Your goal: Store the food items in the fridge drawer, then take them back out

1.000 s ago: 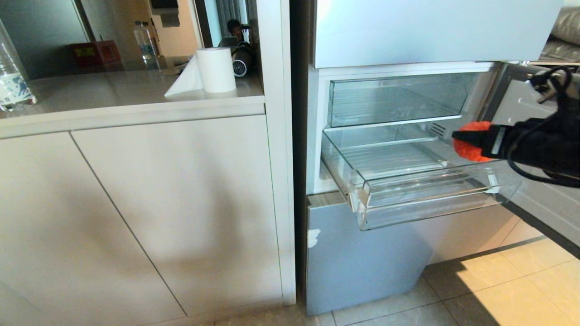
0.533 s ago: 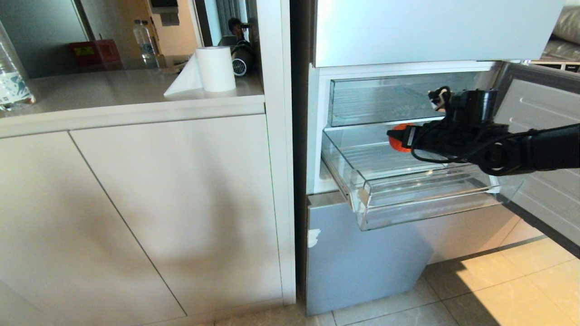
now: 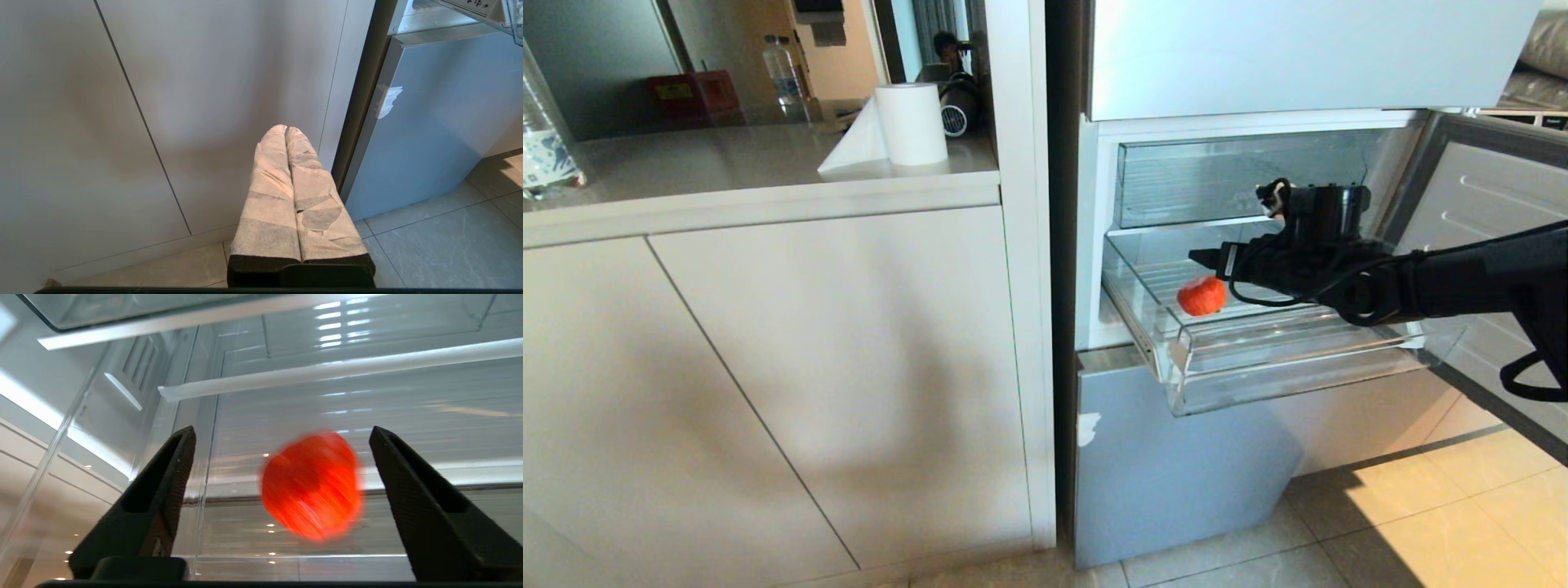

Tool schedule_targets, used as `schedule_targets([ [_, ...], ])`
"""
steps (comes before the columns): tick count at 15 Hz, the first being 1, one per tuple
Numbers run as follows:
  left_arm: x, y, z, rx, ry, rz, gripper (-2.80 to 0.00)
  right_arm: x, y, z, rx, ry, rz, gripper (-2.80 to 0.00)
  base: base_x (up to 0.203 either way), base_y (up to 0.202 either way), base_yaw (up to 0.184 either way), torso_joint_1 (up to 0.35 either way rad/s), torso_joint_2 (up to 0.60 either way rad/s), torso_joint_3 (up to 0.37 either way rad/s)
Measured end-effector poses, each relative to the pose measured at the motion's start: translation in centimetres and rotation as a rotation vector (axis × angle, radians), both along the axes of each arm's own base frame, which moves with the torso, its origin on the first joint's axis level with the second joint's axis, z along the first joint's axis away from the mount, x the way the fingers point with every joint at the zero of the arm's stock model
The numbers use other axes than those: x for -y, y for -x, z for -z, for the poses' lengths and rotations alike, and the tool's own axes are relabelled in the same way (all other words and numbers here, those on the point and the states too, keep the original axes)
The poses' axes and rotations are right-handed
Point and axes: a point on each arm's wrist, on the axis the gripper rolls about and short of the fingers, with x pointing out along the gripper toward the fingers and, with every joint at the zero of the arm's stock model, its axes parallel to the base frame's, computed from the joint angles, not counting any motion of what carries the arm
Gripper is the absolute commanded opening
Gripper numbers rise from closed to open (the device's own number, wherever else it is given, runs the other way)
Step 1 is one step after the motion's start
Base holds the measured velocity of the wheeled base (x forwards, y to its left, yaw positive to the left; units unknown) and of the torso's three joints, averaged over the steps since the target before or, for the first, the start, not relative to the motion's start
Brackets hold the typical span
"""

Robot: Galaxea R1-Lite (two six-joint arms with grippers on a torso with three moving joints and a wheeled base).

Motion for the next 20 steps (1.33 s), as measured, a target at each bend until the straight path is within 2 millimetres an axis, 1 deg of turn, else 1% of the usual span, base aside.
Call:
schedule_targets([
  [1, 0.0, 0.0, 0.0, 0.000, 0.000, 0.000, -2.80, 0.1, 0.4, -0.5, 0.007, -0.002, 0.007, 0.00, 0.000, 0.000, 0.000, 0.000, 0.00, 0.000],
  [2, 0.0, 0.0, 0.0, 0.000, 0.000, 0.000, -2.80, 0.2, 1.0, -1.2, 0.015, -0.001, 0.019, -2.80, 0.000, 0.000, 0.000, 0.000, 0.00, 0.000],
  [4, 0.0, 0.0, 0.0, 0.000, 0.000, 0.000, -2.80, 0.6, 3.1, -3.1, 0.034, 0.000, 0.030, -2.80, 0.000, 0.000, 0.000, 0.000, 0.00, 0.000],
  [5, 0.0, 0.0, 0.0, 0.000, 0.000, 0.000, -2.80, 0.9, 4.8, -4.6, 0.051, -0.001, 0.036, -2.80, 0.000, 0.000, 0.000, 0.000, 0.00, 0.000],
  [6, 0.0, 0.0, 0.0, 0.000, 0.000, 0.000, -2.80, 1.2, 6.9, -5.9, 0.064, 0.000, 0.045, -2.80, 0.000, 0.000, 0.000, 0.000, 0.00, 0.000],
  [7, 0.0, 0.0, 0.0, 0.000, 0.000, 0.000, -2.80, 1.7, 9.5, -7.0, 0.069, 0.003, 0.058, -2.80, 0.000, 0.000, 0.000, 0.000, 0.00, 0.000],
  [8, 0.0, 0.0, 0.0, 0.000, 0.000, 0.000, -2.80, 2.2, 12.3, -7.6, 0.067, 0.008, 0.072, -2.80, 0.000, 0.000, 0.000, 0.000, 0.00, 0.000],
  [9, 0.0, 0.0, 0.0, 0.000, 0.000, 0.000, -2.80, 2.7, 15.1, -7.7, 0.058, 0.013, 0.084, -2.80, 0.000, 0.000, 0.000, 0.000, 0.00, 0.000],
  [11, 0.0, 0.0, 0.0, 0.000, 0.000, 0.000, -2.80, 3.8, 21.6, -6.9, 0.033, 0.024, 0.111, -2.80, 0.000, 0.000, 0.000, 0.000, 0.00, 0.000],
  [14, 0.0, 0.0, 0.0, 0.000, 0.000, 0.000, -2.80, 5.4, 30.6, -5.1, 0.062, 0.034, 0.166, -2.80, 0.000, 0.000, 0.000, 0.000, 0.00, 0.000],
  [16, 0.0, 0.0, 0.0, 0.000, 0.000, 0.000, -2.80, 6.3, 35.8, -2.9, 0.087, 0.074, 0.203, -2.80, 0.000, 0.000, 0.000, 0.000, 0.00, 0.000],
  [18, 0.0, 0.0, 0.0, 0.000, 0.000, 0.000, -2.80, 7.1, 39.7, -0.1, 0.104, 0.118, 0.237, -2.80, 0.000, 0.000, 0.000, 0.000, 0.00, 0.000],
  [20, 0.0, 0.0, 0.0, 0.000, 0.000, 0.000, -2.80, 7.6, 42.5, 3.0, 0.103, 0.146, 0.263, -2.80, 0.000, 0.000, 0.000, 0.000, 0.00, 0.000],
])
